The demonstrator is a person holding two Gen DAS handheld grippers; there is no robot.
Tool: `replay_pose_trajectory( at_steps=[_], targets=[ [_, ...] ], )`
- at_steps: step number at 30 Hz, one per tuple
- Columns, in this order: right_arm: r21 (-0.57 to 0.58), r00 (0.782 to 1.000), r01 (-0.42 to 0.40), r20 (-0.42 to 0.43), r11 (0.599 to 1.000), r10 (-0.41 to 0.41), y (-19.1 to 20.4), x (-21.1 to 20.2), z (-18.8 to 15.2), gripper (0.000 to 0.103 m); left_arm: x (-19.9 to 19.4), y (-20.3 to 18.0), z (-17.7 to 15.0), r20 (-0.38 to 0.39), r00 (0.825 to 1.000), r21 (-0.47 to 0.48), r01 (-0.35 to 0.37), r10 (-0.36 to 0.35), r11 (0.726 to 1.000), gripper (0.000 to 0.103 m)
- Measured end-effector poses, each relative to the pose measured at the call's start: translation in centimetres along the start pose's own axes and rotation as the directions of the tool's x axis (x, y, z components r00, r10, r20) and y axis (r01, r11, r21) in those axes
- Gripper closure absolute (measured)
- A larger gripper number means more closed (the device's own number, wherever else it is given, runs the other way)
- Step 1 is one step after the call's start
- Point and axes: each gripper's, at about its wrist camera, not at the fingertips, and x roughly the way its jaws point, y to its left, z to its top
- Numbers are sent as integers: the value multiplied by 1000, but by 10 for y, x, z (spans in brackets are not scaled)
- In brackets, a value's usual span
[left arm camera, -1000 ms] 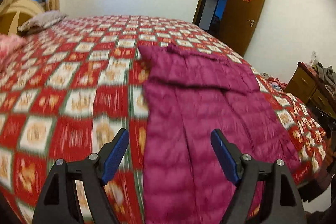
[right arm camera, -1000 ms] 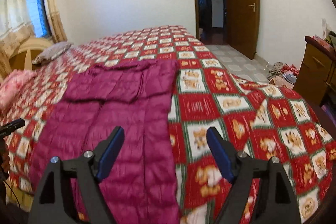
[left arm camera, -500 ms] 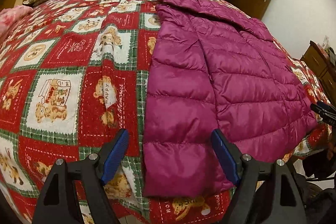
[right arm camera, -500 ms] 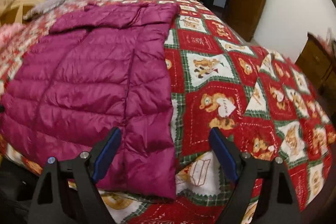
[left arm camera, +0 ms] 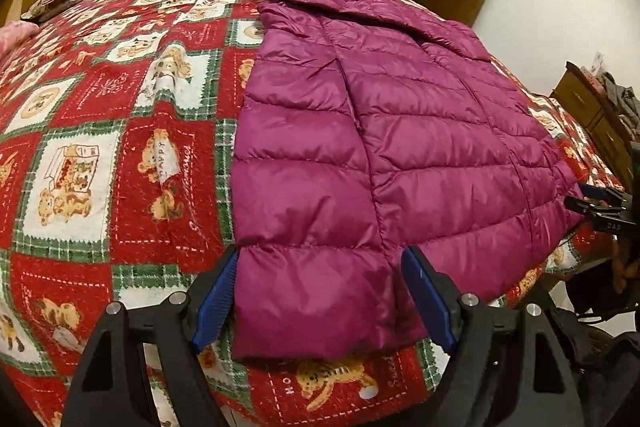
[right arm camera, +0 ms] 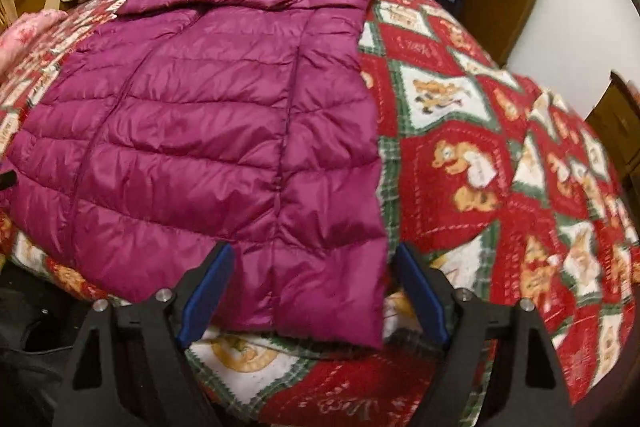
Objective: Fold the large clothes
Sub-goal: 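Reach both tools to the jacket hem and close on it, then lift the hem with both tools and fold it toward the collar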
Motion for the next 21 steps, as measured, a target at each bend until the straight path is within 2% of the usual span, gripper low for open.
replay_pose_trajectory(
  at_steps=[2,3,10,14,15,16,17,18,21],
  targets=[
    [41,998,-32,-43,999,34,-2,8,-3,31,0,1,2,-2,1000,-13,21,-21,1000,23],
    [53,1000,1,11,999,-2,0,8,-4,31,0,2,2,-4,1000,-20,28,-28,999,23],
    [34,1000,24,-12,999,-24,6,9,-10,33,3,-3,1,-8,1000,2,7,-7,1000,21],
    [13,998,55,-26,998,-55,13,11,-12,33,2,-2,-1,14,1000,-3,9,-9,1000,23],
    [-3,997,64,-35,998,-64,16,14,-9,39,1,-1,-1,23,1000,-6,9,-9,1000,34],
    [-33,996,80,-43,996,-82,21,15,-10,55,-1,0,-2,27,1000,-8,5,-5,1000,42],
    [-54,996,70,-51,996,-73,24,15,-12,72,-2,2,-1,28,1000,-14,11,-10,1000,59],
    [-39,997,7,-71,999,-9,23,15,-13,83,-3,6,-1,25,999,-30,33,-32,999,75],
    [24,996,-57,-65,998,59,19,7,-13,89,-6,15,1,31,991,-94,130,-128,987,89]
  ],
)
